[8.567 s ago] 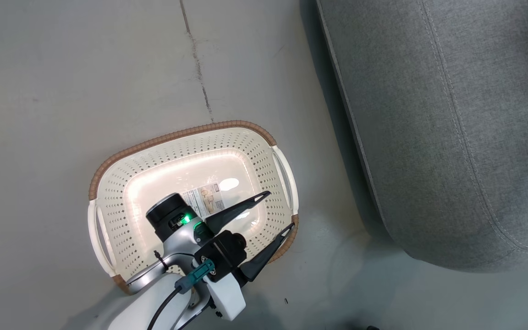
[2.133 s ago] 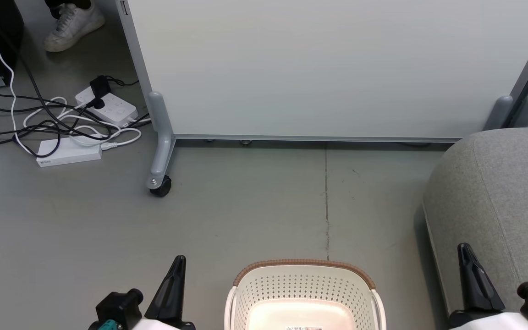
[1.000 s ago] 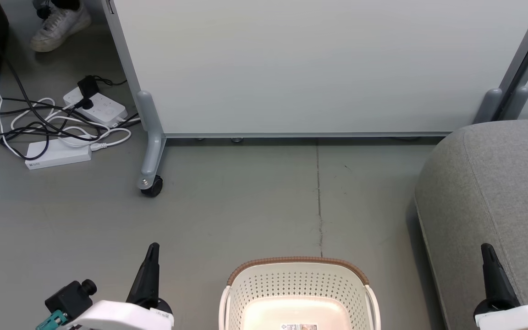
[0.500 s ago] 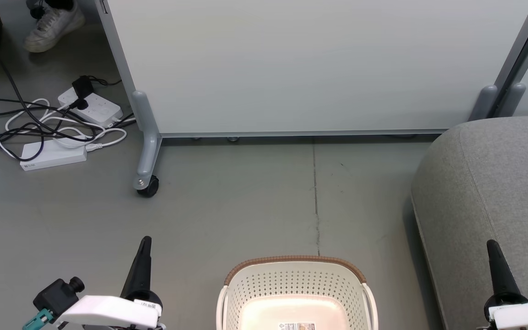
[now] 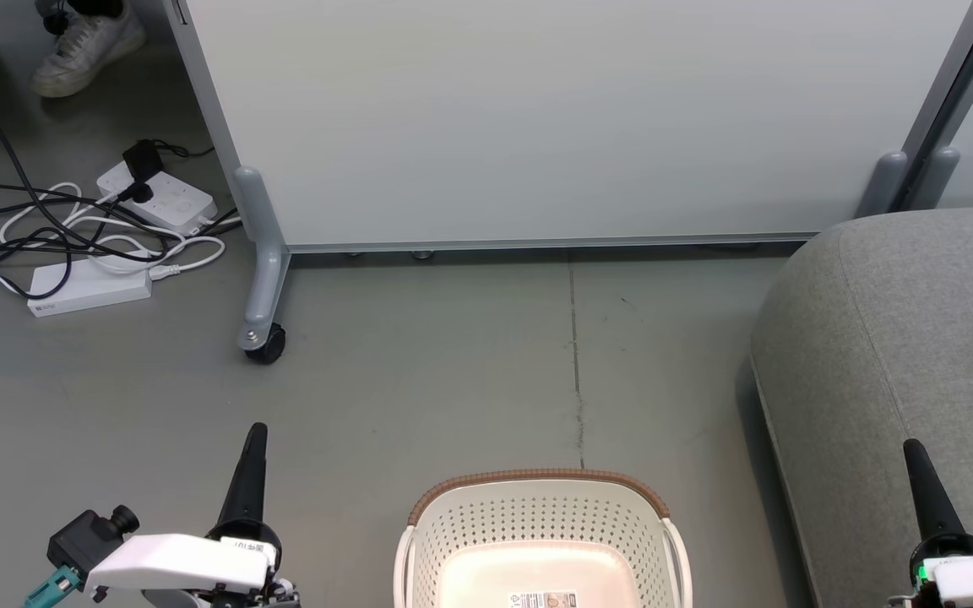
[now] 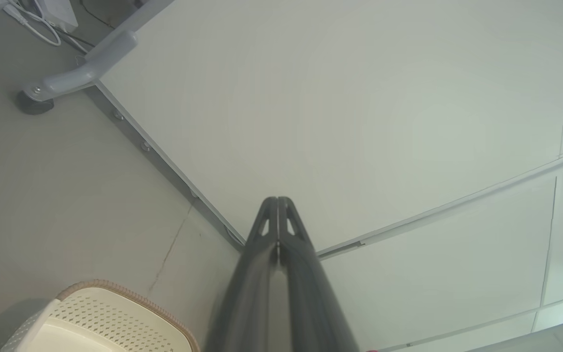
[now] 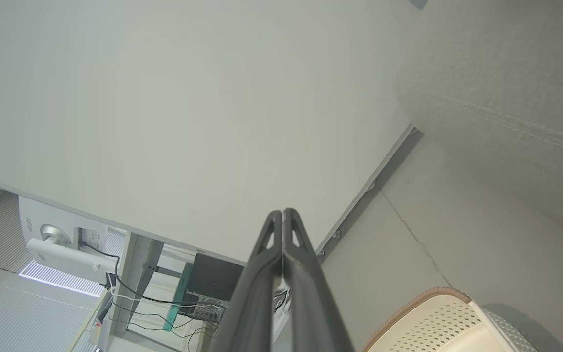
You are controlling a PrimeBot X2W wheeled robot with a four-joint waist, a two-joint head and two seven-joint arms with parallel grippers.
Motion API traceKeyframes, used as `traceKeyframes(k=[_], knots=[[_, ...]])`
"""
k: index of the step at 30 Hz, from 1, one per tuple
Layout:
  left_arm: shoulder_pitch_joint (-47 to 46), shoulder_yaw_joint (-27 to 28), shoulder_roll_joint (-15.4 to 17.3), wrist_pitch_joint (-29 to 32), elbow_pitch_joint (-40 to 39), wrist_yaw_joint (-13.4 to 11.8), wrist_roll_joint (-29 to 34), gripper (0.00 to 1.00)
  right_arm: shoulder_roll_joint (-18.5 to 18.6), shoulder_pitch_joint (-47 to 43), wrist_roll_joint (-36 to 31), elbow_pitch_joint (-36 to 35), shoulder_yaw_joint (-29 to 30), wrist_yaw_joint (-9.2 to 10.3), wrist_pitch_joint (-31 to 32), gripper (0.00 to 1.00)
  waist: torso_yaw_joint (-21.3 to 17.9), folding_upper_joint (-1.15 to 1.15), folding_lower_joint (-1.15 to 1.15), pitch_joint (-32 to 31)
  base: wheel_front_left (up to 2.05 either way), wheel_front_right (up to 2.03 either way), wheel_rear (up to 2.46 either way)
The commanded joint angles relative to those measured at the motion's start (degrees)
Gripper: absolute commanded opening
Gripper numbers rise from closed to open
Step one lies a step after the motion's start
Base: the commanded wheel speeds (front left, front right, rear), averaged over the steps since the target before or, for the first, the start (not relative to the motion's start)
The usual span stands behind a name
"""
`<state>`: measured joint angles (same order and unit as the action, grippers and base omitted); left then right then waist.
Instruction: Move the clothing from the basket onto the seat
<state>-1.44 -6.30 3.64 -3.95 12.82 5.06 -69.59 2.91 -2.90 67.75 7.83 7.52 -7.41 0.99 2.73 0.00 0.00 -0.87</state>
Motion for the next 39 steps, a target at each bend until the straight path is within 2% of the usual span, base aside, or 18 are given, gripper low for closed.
traceKeyframes(k=[1, 39], knots=[[-1.18, 0.53, 0.47, 0.38, -0.66, 0.6, -1.35, 0.0, 0.58, 1.0, 1.33, -0.79, 0.48, -0.11, 0.4, 0.0, -0.05, 0.0, 0.0, 0.02, 0.0, 0.0, 0.0], [-2.28, 4.0, 0.36, 4.89, -1.57, 2.11, -18.72, 0.0, 0.7, 1.57, 20.0, -1.02, 3.16, -0.13, 6.19, 0.0, -1.92, 0.0, 0.0, 0.68, 0.0, 0.0, 0.0]])
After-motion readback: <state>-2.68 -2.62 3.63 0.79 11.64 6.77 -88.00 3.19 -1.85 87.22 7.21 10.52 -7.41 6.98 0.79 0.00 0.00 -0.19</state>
